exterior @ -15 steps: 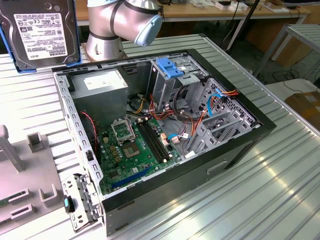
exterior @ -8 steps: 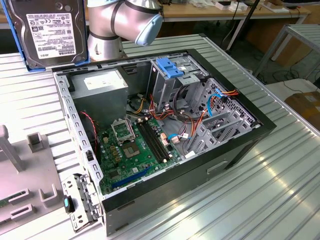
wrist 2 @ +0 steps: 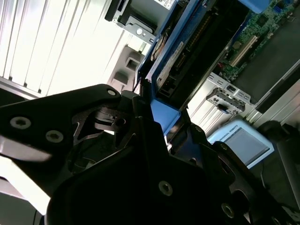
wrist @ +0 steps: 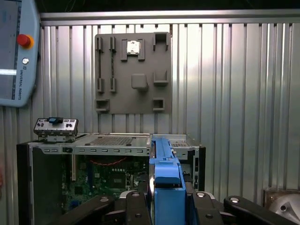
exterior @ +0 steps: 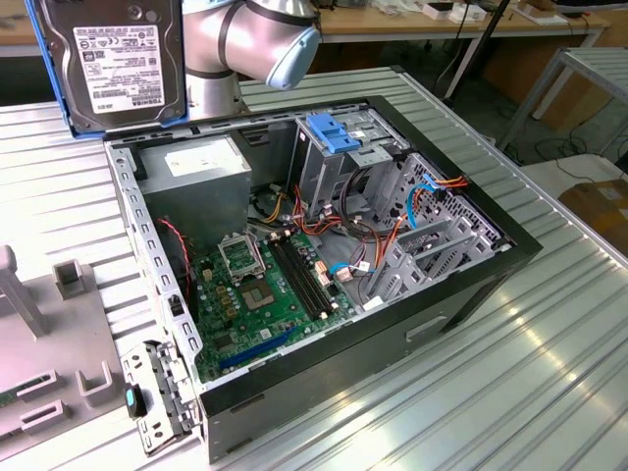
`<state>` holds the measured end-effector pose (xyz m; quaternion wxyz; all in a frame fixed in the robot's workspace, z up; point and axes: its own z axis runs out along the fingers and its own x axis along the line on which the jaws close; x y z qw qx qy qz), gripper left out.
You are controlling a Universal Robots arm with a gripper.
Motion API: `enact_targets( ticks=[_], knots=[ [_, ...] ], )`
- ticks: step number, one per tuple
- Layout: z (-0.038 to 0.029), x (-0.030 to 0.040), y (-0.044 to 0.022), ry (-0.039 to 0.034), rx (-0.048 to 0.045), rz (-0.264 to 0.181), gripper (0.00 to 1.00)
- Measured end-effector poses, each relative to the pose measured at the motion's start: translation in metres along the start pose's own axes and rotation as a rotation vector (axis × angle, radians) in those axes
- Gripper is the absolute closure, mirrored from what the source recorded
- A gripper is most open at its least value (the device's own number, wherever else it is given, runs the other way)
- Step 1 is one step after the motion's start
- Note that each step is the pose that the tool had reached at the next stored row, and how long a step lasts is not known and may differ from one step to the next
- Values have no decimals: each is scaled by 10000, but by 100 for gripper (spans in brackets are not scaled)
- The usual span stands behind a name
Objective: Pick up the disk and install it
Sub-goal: 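Pick up the disk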
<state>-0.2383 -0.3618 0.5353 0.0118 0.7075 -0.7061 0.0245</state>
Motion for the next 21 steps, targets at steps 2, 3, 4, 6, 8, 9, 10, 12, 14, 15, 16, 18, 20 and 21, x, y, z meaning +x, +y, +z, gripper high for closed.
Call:
enact_targets(
  ticks=[2,3,4,6,8,9,10,12,14,15,16,18,20,21],
  knots=[
    [1,0,-25,0,0,-1,63],
    [2,0,-37,0,0,0,63],
    [3,0,-63,0,0,0,63],
    [7,0,-122,1,1,0,63],
    [14,-4,-206,9,-4,102,63],
    [16,-4,-231,11,-5,129,63],
    [17,-4,-246,12,-7,139,63],
    [25,-4,-313,11,-9,203,63],
    [29,-5,-349,13,-12,247,63],
    [35,-5,-376,16,-19,384,63],
    [39,-5,-391,17,-23,456,63],
    [49,-5,-447,19,-29,591,63],
    [54,-5,-506,20,-31,624,63],
    [55,-6,-541,21,-33,638,63]
  ],
)
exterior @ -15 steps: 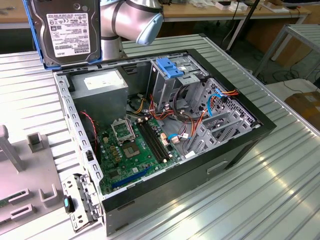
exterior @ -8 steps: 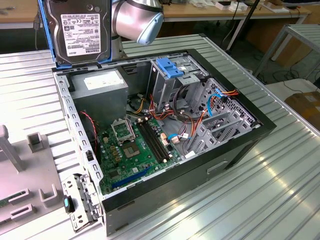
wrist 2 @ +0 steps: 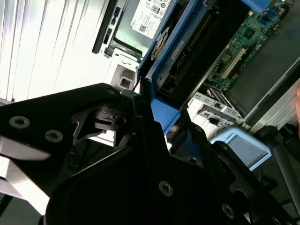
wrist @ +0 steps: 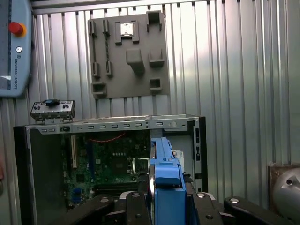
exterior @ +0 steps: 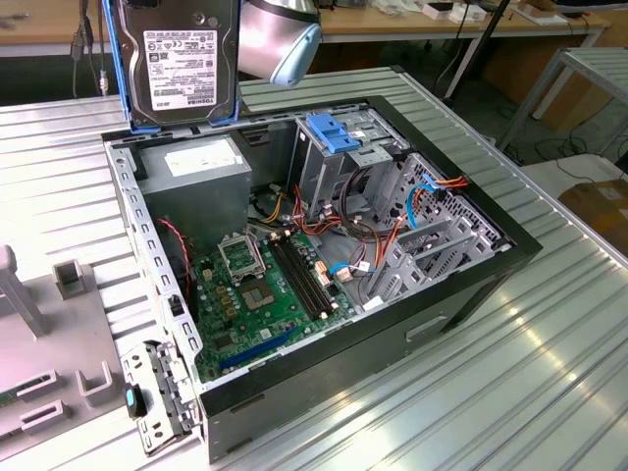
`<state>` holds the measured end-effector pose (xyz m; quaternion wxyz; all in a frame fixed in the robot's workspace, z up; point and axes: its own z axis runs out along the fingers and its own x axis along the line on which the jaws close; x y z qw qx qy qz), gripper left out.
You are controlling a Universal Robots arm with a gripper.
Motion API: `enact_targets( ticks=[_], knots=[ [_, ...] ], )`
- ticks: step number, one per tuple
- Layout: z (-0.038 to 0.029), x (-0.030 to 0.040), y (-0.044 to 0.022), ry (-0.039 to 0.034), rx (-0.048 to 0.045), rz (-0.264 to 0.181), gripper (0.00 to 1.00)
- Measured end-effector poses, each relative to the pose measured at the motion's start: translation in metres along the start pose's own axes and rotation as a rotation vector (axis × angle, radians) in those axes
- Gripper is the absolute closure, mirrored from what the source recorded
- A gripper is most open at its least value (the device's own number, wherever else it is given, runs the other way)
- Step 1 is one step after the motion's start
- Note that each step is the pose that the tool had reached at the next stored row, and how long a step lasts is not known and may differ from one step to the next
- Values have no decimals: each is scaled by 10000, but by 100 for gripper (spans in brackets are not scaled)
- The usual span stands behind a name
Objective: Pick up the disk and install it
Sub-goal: 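Pick up the disk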
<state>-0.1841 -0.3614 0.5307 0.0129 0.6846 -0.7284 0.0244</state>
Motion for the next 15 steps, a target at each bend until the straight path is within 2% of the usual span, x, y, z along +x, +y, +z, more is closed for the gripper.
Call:
enact_targets(
  ticks=[2,8,9,12,15],
  knots=[
    [3,-4,-69,0,0,15,63],
    [9,-12,-187,1,-2,46,63],
    [12,-16,-245,1,-3,64,63],
    [16,-21,-330,2,-5,88,63],
    [20,-25,-383,2,-6,103,63]
  ],
)
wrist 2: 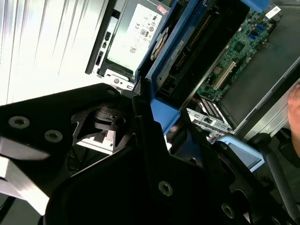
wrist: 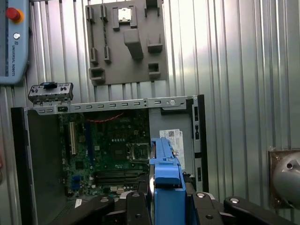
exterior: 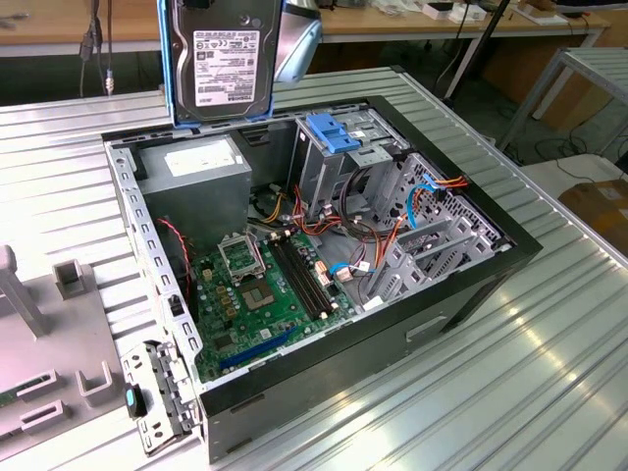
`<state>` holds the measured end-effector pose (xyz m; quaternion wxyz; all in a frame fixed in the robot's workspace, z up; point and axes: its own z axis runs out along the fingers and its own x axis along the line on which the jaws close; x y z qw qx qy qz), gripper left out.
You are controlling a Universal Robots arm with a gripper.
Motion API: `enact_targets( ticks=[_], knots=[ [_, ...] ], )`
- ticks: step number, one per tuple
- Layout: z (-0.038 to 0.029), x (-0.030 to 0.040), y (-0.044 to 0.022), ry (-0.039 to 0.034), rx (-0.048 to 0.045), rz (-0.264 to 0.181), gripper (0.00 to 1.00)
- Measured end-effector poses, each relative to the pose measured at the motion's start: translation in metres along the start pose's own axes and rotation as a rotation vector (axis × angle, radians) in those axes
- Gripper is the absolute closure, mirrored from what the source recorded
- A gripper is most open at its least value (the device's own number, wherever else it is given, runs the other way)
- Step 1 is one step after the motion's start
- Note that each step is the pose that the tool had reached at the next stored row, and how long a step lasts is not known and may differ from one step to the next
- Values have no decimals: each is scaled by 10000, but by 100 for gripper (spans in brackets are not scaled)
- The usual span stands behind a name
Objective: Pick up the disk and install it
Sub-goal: 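Pick up the disk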
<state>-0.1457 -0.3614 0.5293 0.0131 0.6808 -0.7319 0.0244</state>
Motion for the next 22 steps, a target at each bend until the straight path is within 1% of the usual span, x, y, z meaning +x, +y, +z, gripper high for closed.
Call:
enact_targets(
  ticks=[1,2,3,5,8,10,12,14,17,18,22],
  knots=[
    [2,-2,-30,0,0,8,63],
    [5,-6,-83,0,-1,24,63],
    [6,-8,-110,1,-2,31,63],
    [11,-14,-191,1,-3,50,63],
    [15,-19,-251,1,-3,65,63],
    [19,-25,-331,2,-4,82,63],
    [23,-29,-387,4,-4,92,63],
    [25,-32,-421,4,-4,96,63],
    [31,-39,-521,8,-5,111,63],
    [32,-40,-530,8,-5,114,63],
    [32,-40,-531,8,-5,117,63]
  ],
)
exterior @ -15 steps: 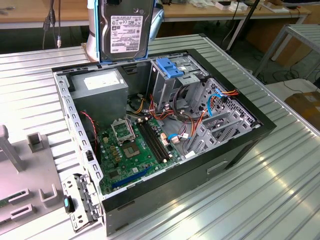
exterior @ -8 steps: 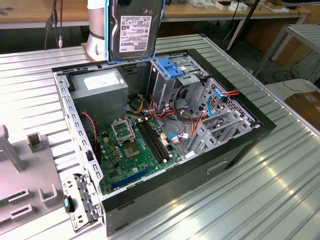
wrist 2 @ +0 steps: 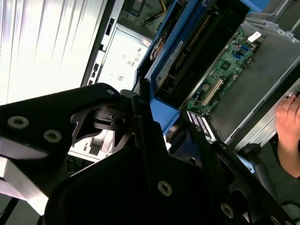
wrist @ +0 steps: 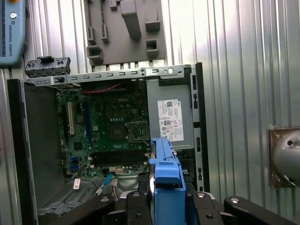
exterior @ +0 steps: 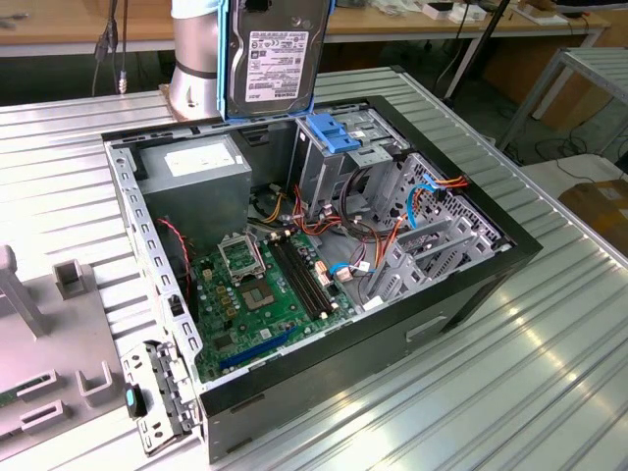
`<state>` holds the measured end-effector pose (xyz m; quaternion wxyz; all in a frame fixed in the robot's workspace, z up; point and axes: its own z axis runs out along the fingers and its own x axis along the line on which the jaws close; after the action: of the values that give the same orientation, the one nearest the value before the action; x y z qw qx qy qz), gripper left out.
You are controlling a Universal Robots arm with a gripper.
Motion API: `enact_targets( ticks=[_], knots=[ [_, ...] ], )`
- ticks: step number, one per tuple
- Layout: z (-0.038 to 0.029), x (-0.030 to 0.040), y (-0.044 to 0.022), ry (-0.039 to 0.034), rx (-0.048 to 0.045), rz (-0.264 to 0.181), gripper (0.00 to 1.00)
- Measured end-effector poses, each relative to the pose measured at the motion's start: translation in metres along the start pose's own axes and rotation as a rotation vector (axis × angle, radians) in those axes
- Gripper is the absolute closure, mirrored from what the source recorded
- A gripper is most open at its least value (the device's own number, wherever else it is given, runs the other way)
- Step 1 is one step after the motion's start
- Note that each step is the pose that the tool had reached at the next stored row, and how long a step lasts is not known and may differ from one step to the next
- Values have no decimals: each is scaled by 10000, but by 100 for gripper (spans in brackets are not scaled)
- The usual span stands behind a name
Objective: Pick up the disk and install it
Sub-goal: 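Pick up the disk, then insert the disk into the insertion slot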
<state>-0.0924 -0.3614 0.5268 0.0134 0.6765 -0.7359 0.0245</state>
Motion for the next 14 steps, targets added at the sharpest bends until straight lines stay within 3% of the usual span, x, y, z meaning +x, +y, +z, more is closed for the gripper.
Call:
enact_targets(
  ticks=[14],
  knots=[
    [2,26,-5,0,0,2,63]
  ],
)
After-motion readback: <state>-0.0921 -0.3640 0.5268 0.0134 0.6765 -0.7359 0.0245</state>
